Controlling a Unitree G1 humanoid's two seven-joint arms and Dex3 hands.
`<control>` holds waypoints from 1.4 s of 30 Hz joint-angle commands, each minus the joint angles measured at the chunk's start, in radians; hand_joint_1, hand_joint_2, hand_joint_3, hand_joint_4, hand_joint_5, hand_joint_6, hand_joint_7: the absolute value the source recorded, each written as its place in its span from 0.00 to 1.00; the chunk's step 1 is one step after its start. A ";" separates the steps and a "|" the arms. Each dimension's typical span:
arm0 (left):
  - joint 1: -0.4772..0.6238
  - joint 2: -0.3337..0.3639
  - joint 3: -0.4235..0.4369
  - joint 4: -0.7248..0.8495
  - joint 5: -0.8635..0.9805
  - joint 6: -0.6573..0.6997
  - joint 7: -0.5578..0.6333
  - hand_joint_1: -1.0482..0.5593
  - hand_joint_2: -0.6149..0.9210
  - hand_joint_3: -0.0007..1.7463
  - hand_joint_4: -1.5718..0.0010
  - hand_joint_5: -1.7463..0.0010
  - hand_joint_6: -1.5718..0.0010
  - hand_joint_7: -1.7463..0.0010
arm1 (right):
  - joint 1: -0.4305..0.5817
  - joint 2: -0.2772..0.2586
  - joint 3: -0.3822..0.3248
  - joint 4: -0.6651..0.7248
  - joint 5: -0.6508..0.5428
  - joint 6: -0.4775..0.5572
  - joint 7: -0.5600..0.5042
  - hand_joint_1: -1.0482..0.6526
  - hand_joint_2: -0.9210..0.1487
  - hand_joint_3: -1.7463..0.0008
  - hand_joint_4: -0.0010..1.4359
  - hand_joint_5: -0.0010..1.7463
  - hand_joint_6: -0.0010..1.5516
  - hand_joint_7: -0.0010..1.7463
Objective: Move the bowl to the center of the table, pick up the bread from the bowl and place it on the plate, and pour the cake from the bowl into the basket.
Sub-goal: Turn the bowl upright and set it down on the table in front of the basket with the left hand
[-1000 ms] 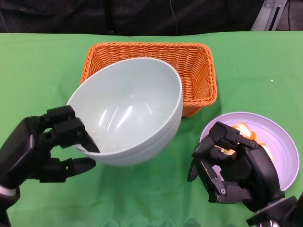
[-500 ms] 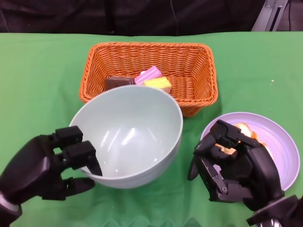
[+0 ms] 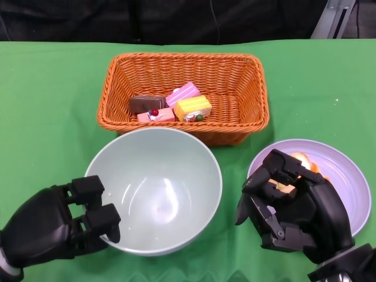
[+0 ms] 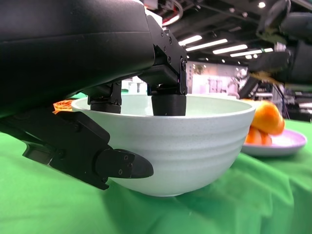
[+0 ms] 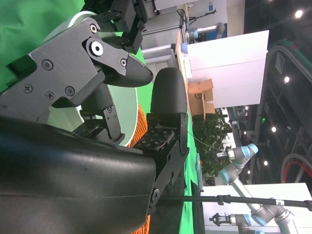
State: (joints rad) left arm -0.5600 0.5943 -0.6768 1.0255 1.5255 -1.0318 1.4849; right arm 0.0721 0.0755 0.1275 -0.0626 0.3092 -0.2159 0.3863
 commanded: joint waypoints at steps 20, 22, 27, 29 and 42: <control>-0.072 -0.020 -0.248 0.075 -0.181 0.197 -0.118 0.33 1.00 0.09 0.62 0.71 0.55 0.98 | 0.009 -0.005 -0.010 -0.022 0.024 0.026 0.004 0.52 0.39 0.41 0.54 0.91 0.42 0.76; -0.069 -0.016 -0.252 0.073 -0.191 0.174 -0.087 0.21 1.00 0.14 0.68 0.83 0.65 1.00 | 0.009 -0.002 -0.010 -0.018 0.022 0.020 0.002 0.52 0.39 0.41 0.54 0.91 0.42 0.76; -0.069 -0.013 -0.276 0.076 -0.199 0.101 0.041 0.06 1.00 0.24 0.78 0.95 0.78 1.00 | 0.006 -0.006 -0.009 -0.011 0.023 0.019 0.006 0.53 0.39 0.40 0.54 0.91 0.42 0.77; -0.069 -0.015 -0.285 0.078 -0.199 0.070 0.098 0.01 1.00 0.25 0.82 0.98 0.83 1.00 | 0.006 -0.007 -0.009 -0.010 0.021 0.020 0.005 0.53 0.40 0.40 0.54 0.90 0.42 0.77; -0.062 0.064 -0.188 0.001 -0.342 -0.421 -0.049 0.00 1.00 0.33 0.97 1.00 0.97 1.00 | 0.008 -0.014 -0.006 0.000 0.013 0.016 0.009 0.53 0.41 0.39 0.54 0.90 0.42 0.76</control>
State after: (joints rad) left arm -0.6118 0.6093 -0.8663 1.0065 1.2173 -1.3554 1.5053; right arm 0.0776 0.0726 0.1293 -0.0596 0.3247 -0.1983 0.3920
